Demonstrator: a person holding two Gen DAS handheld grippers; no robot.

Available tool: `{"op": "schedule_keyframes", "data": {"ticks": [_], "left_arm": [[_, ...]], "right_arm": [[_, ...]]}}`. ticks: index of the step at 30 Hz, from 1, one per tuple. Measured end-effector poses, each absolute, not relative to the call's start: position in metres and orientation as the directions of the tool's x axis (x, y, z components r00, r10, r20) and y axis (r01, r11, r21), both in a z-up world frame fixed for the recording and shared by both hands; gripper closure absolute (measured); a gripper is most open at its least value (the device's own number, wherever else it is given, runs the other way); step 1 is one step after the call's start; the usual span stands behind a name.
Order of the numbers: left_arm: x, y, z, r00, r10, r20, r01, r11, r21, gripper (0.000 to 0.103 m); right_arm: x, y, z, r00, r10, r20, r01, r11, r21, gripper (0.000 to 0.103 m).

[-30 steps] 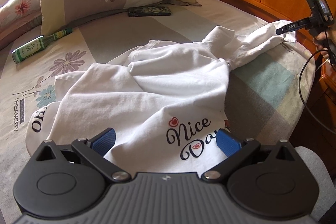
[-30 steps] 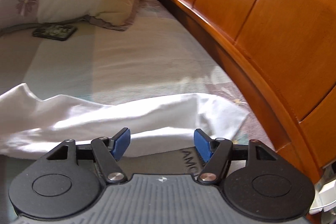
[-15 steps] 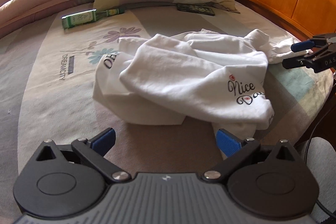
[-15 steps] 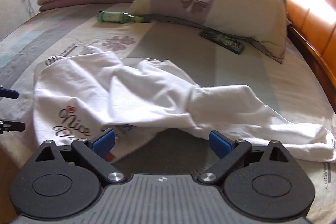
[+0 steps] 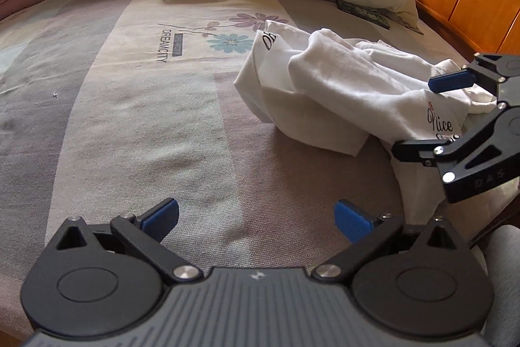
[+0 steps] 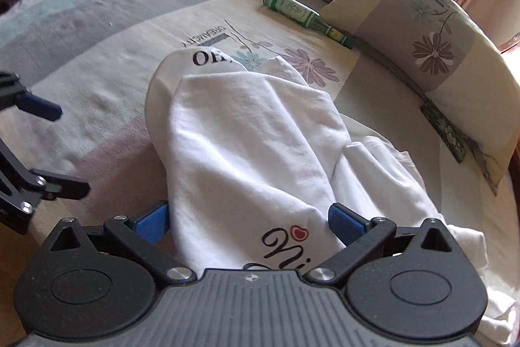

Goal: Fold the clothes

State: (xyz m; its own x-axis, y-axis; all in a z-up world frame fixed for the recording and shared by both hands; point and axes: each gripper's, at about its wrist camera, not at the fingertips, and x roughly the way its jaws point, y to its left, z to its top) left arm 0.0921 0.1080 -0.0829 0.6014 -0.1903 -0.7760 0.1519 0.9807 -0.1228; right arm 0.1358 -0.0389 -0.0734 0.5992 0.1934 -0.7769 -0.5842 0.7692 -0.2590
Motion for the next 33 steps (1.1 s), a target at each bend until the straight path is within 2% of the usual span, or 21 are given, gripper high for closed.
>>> {"op": "schedule_keyframes", "data": {"ticks": [1,4,8,10,14,17,21,25,30,33], "left_arm": [[0.092,0.108,-0.083,0.603,-0.196,-0.773,0.154,0.980,-0.128,0.001],[0.094,0.108,-0.085,0.604,-0.210,-0.769,0.167,0.977,-0.135,0.001],[0.100,0.100,-0.088,0.598,-0.235,-0.766,0.194,0.970,-0.146,0.001],[0.103,0.096,-0.090,0.594,-0.250,-0.765,0.210,0.966,-0.153,0.001],[0.109,0.080,-0.090,0.583,-0.334,-0.741,0.262,0.940,-0.217,0.001],[0.113,0.066,-0.092,0.577,-0.379,-0.723,0.296,0.923,-0.248,0.001],[0.126,0.061,-0.099,0.631,-0.346,-0.695,0.213,0.938,-0.275,0.001],[0.139,0.068,-0.108,0.665,-0.357,-0.656,0.112,0.916,-0.386,0.001],[0.144,0.078,-0.110,0.705,-0.196,-0.682,-0.007,0.959,-0.283,0.001],[0.151,0.094,-0.110,0.704,-0.045,-0.709,-0.110,0.979,-0.171,0.000]], "right_arm": [[0.137,-0.039,-0.077,0.616,0.164,-0.771,-0.570,0.767,-0.293,0.000],[0.152,-0.072,-0.067,0.647,0.124,-0.752,-0.475,0.838,-0.270,0.000],[0.174,-0.125,-0.062,0.683,-0.014,-0.730,-0.311,0.899,-0.309,0.000],[0.181,-0.147,-0.062,0.657,-0.036,-0.753,-0.251,0.931,-0.263,0.000],[0.166,-0.156,-0.063,0.639,0.030,-0.768,-0.240,0.957,-0.163,0.000],[0.150,-0.147,-0.060,0.660,0.062,-0.749,-0.256,0.955,-0.147,0.000],[0.132,-0.136,-0.048,0.690,0.119,-0.714,-0.274,0.956,-0.105,0.000],[0.115,-0.133,-0.038,0.714,0.143,-0.685,-0.276,0.957,-0.088,0.000],[0.103,-0.136,-0.031,0.740,0.138,-0.659,-0.260,0.961,-0.090,0.000],[0.102,-0.138,-0.036,0.748,0.101,-0.655,-0.242,0.962,-0.129,0.000]]}}
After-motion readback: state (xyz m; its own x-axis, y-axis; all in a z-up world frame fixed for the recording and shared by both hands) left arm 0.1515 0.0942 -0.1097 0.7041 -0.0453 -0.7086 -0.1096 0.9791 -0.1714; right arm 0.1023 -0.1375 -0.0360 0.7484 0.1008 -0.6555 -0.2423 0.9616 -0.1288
